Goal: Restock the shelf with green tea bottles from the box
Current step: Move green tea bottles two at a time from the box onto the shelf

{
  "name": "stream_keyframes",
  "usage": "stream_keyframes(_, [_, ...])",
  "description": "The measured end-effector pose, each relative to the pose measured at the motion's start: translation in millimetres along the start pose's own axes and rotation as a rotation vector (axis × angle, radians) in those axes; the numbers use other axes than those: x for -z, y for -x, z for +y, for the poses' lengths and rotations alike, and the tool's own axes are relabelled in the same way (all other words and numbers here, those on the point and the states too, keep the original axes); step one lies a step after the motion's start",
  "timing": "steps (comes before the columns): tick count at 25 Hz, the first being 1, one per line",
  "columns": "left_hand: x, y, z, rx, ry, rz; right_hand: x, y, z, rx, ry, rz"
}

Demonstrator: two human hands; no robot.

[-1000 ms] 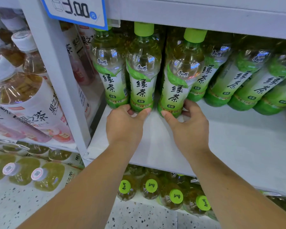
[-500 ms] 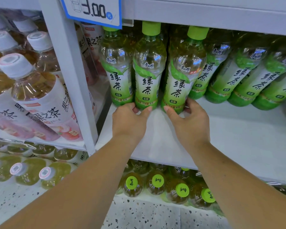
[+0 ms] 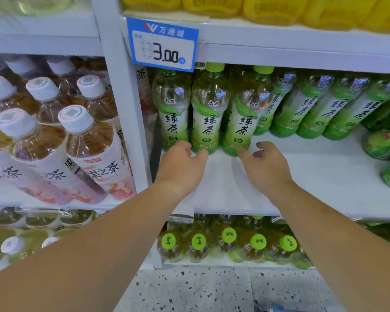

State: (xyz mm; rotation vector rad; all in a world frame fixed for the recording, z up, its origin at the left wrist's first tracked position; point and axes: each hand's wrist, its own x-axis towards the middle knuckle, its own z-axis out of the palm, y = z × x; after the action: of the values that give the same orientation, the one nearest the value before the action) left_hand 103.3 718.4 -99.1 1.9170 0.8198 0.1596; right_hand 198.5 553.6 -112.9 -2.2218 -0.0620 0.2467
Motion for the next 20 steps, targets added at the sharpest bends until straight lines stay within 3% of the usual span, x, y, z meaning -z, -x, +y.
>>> stream_keyframes(11, [58, 128, 6, 0.048, 0.105, -0.287, 53, 150, -8, -0.184, -0.164, -0.204])
stream_keyframes(20, [97, 255, 19, 0.043, 0.101, -0.408, 121, 298, 0, -0.297, -0.169, -0.177])
